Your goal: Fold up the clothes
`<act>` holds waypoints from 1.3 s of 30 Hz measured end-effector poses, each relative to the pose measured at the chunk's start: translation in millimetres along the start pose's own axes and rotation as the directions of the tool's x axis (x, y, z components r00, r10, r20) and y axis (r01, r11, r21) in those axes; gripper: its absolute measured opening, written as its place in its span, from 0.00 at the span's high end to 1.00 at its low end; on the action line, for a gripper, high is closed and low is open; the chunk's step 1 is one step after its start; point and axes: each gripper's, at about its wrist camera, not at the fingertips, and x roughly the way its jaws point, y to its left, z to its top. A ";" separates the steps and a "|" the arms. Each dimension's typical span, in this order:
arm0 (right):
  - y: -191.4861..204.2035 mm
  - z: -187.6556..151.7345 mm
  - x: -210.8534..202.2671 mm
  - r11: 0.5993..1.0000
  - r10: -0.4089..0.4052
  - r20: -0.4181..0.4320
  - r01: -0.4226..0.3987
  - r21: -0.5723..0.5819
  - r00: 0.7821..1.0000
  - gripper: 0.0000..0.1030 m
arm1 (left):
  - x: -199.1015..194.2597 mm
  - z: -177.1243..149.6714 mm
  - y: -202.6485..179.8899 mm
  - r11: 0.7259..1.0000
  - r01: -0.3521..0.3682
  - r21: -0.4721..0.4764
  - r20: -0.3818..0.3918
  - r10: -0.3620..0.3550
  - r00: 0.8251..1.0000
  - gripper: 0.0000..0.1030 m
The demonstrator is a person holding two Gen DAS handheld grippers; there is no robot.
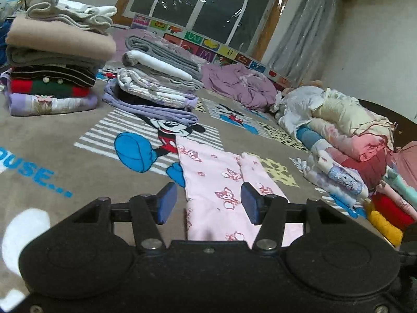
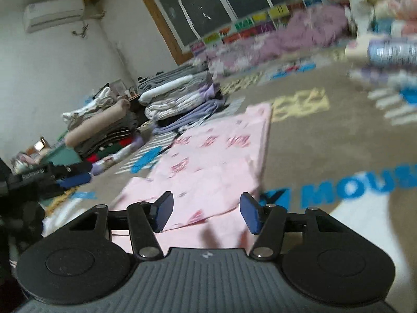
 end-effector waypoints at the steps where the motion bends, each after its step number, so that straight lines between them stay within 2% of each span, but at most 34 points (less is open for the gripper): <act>1: 2.2 0.8 2.7 1.000 -0.017 -0.017 0.017 0.013 1.000 0.44 | -0.3 -0.4 -1.8 1.000 0.016 -0.004 -0.004 -0.016 1.000 0.48; 4: 4.0 4.3 12.3 0.997 -0.037 -0.056 0.041 0.064 0.998 0.44 | -0.8 -1.7 -7.3 0.998 0.055 0.010 -0.015 -0.055 0.998 0.48; 9: -10.1 8.8 22.2 0.969 -0.027 -0.063 0.041 0.245 0.998 0.43 | -0.3 -0.2 -17.5 0.994 0.106 0.016 -0.011 -0.105 0.994 0.48; 13: -24.9 9.7 22.0 0.911 -0.030 -0.037 0.042 0.411 0.999 0.43 | -1.2 1.2 -19.8 0.992 0.125 0.006 -0.006 -0.125 0.992 0.48; 16: -38.4 9.8 21.3 0.840 -0.045 -0.009 0.042 0.541 0.999 0.40 | -2.1 2.8 -19.1 0.992 0.127 -0.004 0.000 -0.127 0.992 0.48; 18: -42.0 11.0 24.4 0.824 -0.049 -0.001 0.041 0.565 0.999 0.39 | -3.5 4.1 -16.4 0.992 0.125 -0.011 0.006 -0.125 0.992 0.48; 22: -35.7 13.2 30.6 0.843 -0.062 0.001 0.052 0.536 0.998 0.39 | -6.9 7.3 -7.7 0.993 0.108 -0.036 0.018 -0.108 0.994 0.48; 28: -15.6 20.7 29.7 0.908 -0.109 0.018 0.092 0.408 0.994 0.40 | -9.8 10.0 0.8 0.994 0.091 -0.063 0.028 -0.090 0.996 0.48; 32: -10.3 25.6 28.9 0.923 -0.111 0.039 0.088 0.375 0.993 0.43 | -10.3 10.8 1.5 0.994 0.092 -0.064 0.029 -0.091 0.995 0.48; 36: -13.4 24.4 43.4 0.919 -0.083 -0.019 0.084 0.385 0.996 0.44 | -8.5 10.5 3.5 0.994 0.091 -0.055 0.011 -0.091 0.996 0.47; 39: -15.9 18.9 54.6 0.915 -0.090 -0.048 0.102 0.391 0.995 0.55 | -3.1 7.2 4.5 0.997 0.074 -0.015 -0.040 -0.075 0.996 0.47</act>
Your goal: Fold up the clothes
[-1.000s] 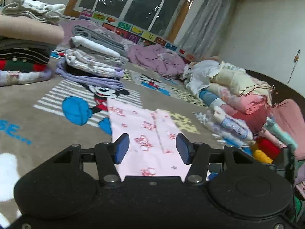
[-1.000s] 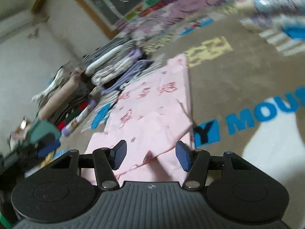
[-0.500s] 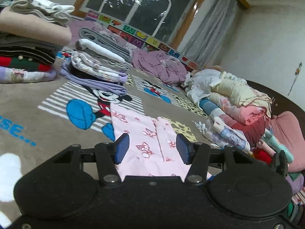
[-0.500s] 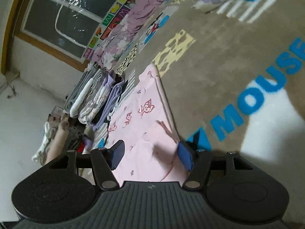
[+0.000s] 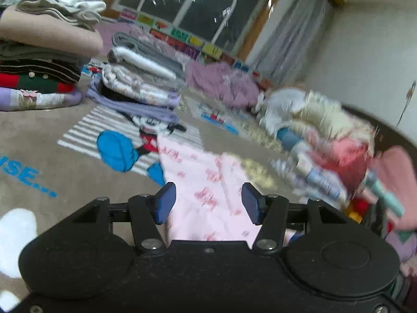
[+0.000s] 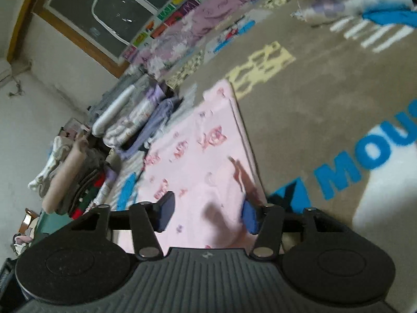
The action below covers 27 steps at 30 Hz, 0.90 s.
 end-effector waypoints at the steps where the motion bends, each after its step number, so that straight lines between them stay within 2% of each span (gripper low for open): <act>1: 1.4 -1.2 1.6 1.000 0.002 0.001 -0.002 -0.011 1.000 0.63 | 3.5 -2.4 0.2 1.000 -0.018 0.025 -0.034 0.019 0.999 0.47; 2: 3.8 -2.2 2.6 1.000 0.006 0.002 -0.006 -0.030 1.000 0.70 | 7.1 -4.8 0.4 0.998 -0.036 0.050 -0.067 0.039 0.997 0.47; 3: 6.2 -3.2 3.7 0.999 0.010 0.004 -0.010 -0.048 1.000 0.87 | 10.0 -7.3 1.4 0.996 -0.060 0.066 -0.091 0.066 0.994 0.47; 4: 10.4 -3.4 3.3 0.997 0.020 0.007 -0.020 -0.072 1.000 0.90 | 12.6 -9.4 3.5 0.995 -0.073 0.069 -0.108 0.080 0.991 0.47; 7: 28.3 0.6 -3.8 0.988 0.059 0.031 -0.054 -0.143 0.998 0.91 | 18.1 -14.4 9.3 0.993 -0.097 0.070 -0.143 0.106 0.984 0.47; 10: 42.0 9.4 -14.9 0.980 0.109 0.063 -0.097 -0.172 0.992 0.91 | 15.1 -15.1 6.4 0.996 -0.043 0.080 -0.151 0.055 0.987 0.48; 13: 53.1 20.5 -23.7 0.975 0.145 0.085 -0.128 -0.182 0.986 0.91 | 10.2 -16.4 -5.2 0.989 0.037 0.146 -0.167 -0.012 0.986 0.47; 15: 57.5 28.6 -27.3 0.973 0.163 0.092 -0.144 -0.179 0.982 0.91 | 8.1 -18.6 -11.5 0.982 0.049 0.183 -0.170 -0.017 0.985 0.44; 18: 60.0 39.8 -30.5 0.972 0.177 0.095 -0.160 -0.171 0.980 0.91 | 11.2 -26.5 -17.1 0.974 0.061 0.218 -0.215 -0.013 0.977 0.44; 21: 60.5 49.4 -33.7 0.972 0.188 0.099 -0.171 -0.159 0.977 0.91 | 18.4 -39.5 -27.5 0.951 0.056 0.302 -0.263 0.026 0.965 0.44; 24: 61.2 54.9 -40.7 0.972 0.202 0.113 -0.185 -0.148 0.973 0.91 | 25.1 -50.2 -36.0 0.938 0.035 0.345 -0.290 0.072 0.954 0.44; 27: 61.2 60.2 -47.0 0.970 0.215 0.121 -0.198 -0.140 0.969 0.91 | 33.3 -58.2 -41.7 0.946 0.015 0.324 -0.313 0.092 0.945 0.44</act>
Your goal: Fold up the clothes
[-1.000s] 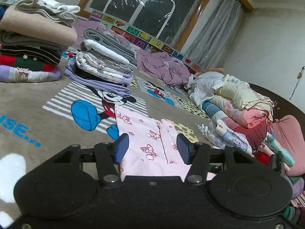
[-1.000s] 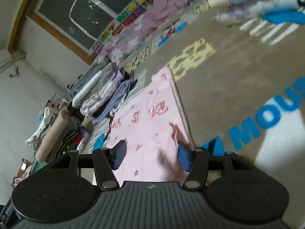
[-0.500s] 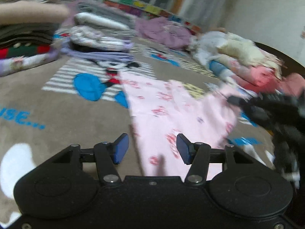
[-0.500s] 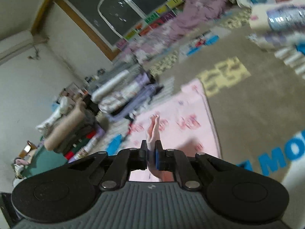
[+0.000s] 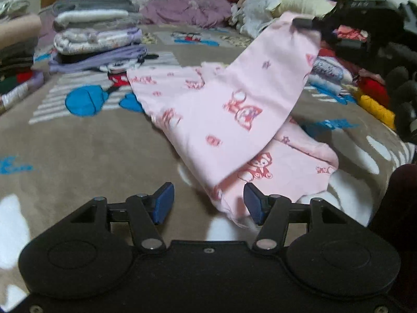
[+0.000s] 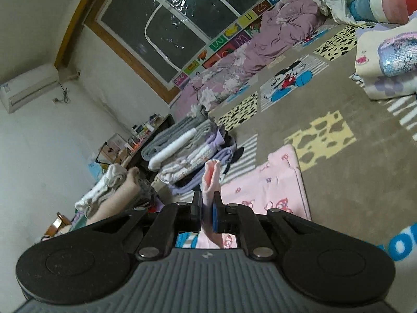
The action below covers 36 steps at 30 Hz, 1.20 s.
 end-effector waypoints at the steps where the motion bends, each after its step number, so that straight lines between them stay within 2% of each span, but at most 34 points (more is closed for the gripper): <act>1: 0.0 1.8 -1.6 1.000 0.000 0.002 0.000 0.000 1.000 0.91 | 3.3 -0.8 -4.5 1.000 -0.008 -0.001 -0.005 0.008 1.000 0.44; 3: -0.8 6.0 -4.1 1.000 -0.003 0.008 0.003 -0.003 1.000 0.91 | 8.3 -1.9 -12.8 0.999 -0.032 0.000 -0.003 0.032 0.999 0.44; 6: -5.3 11.4 -7.9 1.000 -0.013 0.018 0.013 0.001 1.000 0.91 | 10.7 -2.2 -25.1 0.996 -0.085 0.023 0.024 0.084 0.996 0.57; 9: -10.8 15.5 -12.7 1.000 -0.020 0.027 0.020 0.007 0.999 0.91 | 3.3 -2.2 -38.3 0.981 -0.152 0.122 0.107 0.139 0.985 0.60; 12: -16.7 17.4 -18.4 1.000 -0.023 0.034 0.022 0.014 0.999 0.91 | -1.1 -1.4 -41.6 0.979 -0.115 0.168 0.139 0.091 0.986 0.60; 13: -18.9 17.7 -20.1 1.000 -0.023 0.036 0.022 0.019 0.999 0.91 | -1.8 -1.3 -42.2 0.979 -0.097 0.178 0.142 0.072 0.987 0.63; 17: -27.0 16.3 -24.2 0.999 -0.009 0.032 0.007 0.044 0.999 0.91 | 11.5 -6.5 -44.3 0.965 -0.081 0.248 0.068 0.066 0.995 0.79; 20: -29.5 15.3 -25.6 0.999 -0.002 0.032 0.000 0.052 0.999 0.91 | 16.8 -9.1 -46.4 0.956 -0.083 0.281 0.041 0.074 0.996 0.84; 26: -37.0 18.6 -36.0 0.995 0.008 0.058 -0.014 0.094 0.998 0.91 | 19.1 -16.9 -50.9 0.926 -0.098 0.364 0.034 0.091 0.995 0.84; 29: -39.8 22.0 -42.6 0.993 0.009 0.072 -0.018 0.118 0.997 0.91 | 17.5 -17.9 -51.1 0.921 -0.096 0.378 0.040 0.088 0.995 0.84; 36: -61.2 23.0 -62.9 0.984 -0.037 0.109 0.017 0.177 0.993 0.91 | 12.1 -19.2 -52.5 0.903 -0.076 0.423 0.043 0.064 0.997 0.84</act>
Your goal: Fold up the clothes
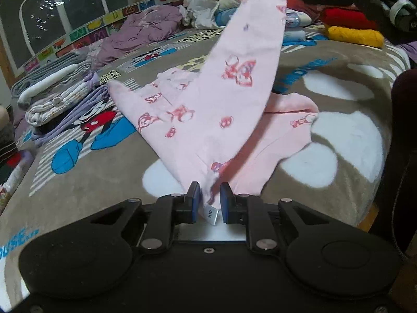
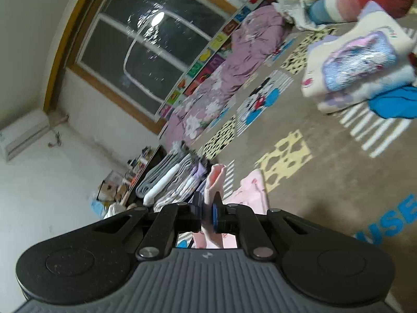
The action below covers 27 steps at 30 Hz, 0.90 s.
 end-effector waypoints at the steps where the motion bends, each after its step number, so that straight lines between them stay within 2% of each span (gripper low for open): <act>1: -5.1 0.3 0.0 1.000 -0.007 -0.002 0.007 0.010 1.000 0.91 | -0.5 -0.2 0.6 1.000 0.006 0.003 -0.001 -0.006 1.000 0.84; 6: -30.7 -5.6 10.6 0.997 -0.066 -0.060 0.068 0.038 0.996 0.91 | -11.9 -0.7 8.2 0.997 0.076 0.001 0.005 -0.076 0.997 0.84; 8: -40.0 -11.0 11.8 0.996 -0.074 -0.059 0.077 0.054 0.996 0.91 | -23.9 -0.1 20.6 0.991 0.123 -0.048 0.047 -0.120 0.992 0.84; 13: -52.9 -15.7 16.4 0.995 -0.064 -0.052 0.068 0.072 0.997 0.91 | -32.9 2.7 51.7 0.968 0.119 -0.221 0.131 -0.092 0.987 0.84; 16: -57.9 -17.9 14.7 0.996 -0.033 -0.037 0.036 0.084 0.999 0.91 | -23.8 7.2 52.2 0.954 0.140 -0.265 0.142 -0.104 0.984 0.84; 19: -63.4 -20.0 12.1 0.995 -0.001 -0.016 0.002 0.100 1.000 0.91 | -4.0 8.4 34.2 0.965 0.161 -0.205 0.055 -0.153 0.987 0.84; 22: -66.7 -24.6 7.1 0.994 0.052 0.031 -0.054 0.093 0.998 0.91 | 7.3 5.4 17.7 0.978 0.169 -0.125 -0.004 -0.170 0.985 0.82; 27: -77.4 -33.7 -7.3 0.978 0.180 0.111 -0.191 0.090 0.977 0.91 | -0.5 8.3 32.3 0.963 0.208 -0.170 0.053 -0.202 0.978 0.79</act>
